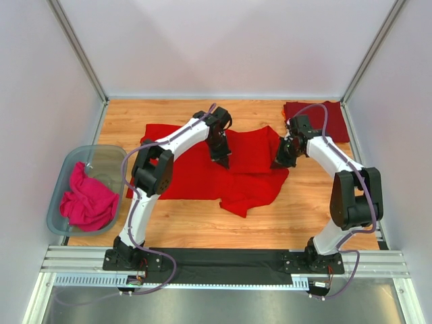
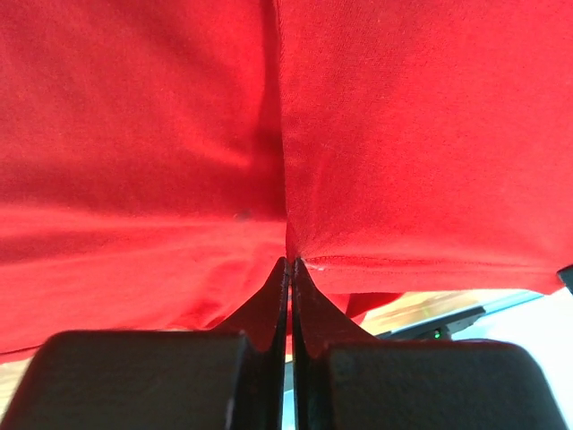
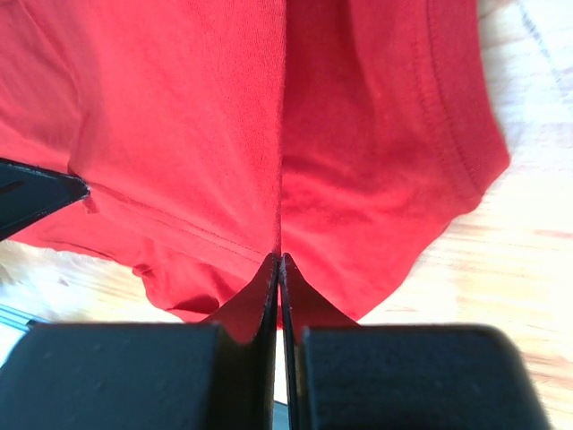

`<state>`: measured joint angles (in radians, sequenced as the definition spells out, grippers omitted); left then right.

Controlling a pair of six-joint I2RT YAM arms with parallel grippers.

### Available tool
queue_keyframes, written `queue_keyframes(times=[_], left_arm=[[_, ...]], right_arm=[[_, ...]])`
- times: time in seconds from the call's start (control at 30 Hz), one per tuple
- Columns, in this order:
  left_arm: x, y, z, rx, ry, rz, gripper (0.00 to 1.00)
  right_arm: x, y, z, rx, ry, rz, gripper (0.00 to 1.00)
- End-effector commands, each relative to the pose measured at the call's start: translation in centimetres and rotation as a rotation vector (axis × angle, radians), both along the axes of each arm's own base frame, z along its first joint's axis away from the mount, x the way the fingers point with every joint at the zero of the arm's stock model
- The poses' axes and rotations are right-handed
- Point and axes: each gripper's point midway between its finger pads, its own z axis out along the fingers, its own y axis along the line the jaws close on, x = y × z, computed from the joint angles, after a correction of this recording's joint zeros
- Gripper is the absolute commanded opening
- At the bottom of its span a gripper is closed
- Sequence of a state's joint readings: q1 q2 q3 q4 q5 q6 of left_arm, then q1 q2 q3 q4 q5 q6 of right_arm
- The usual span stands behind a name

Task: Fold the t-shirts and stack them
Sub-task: Fold the tshirt

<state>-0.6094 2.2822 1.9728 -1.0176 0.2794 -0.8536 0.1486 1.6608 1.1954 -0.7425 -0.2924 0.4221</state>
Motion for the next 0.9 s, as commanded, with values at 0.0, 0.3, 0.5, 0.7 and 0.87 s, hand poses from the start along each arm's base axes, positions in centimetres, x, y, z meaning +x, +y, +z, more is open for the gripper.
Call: queue_keyframes(times=[0.0,0.3,0.5,0.7,0.87], left_arm=[[-1.0,0.1,1.2,-0.009,0.0,-0.039,0.0],[-1.7,2.3,0.5,0.09,-0.005,-0.064,0.0],[-2.6,3.9,-1.6,0.166,0.024,-0.077,0.0],[-2.5,3.6,-1.6,0.151,0.035,-0.108,0.16],[0.8,3.8,1.5,0.125,-0.07,-0.108,0.33]], right_arm=[[-0.8,0.5,0.3,0.027,0.009,-0.013,0.0],[-3.1,1.4,-0.8,0.052,0.026,-0.036,0.0],[-3.5,0.9,-3.4,0.035,0.013,-0.085,0.0],[-3.6,0.4,-4.7,0.001,0.034,-0.074,0.06],[-0.9,-0.4,-1.4,-0.046,-0.067,-0.041,0.24]])
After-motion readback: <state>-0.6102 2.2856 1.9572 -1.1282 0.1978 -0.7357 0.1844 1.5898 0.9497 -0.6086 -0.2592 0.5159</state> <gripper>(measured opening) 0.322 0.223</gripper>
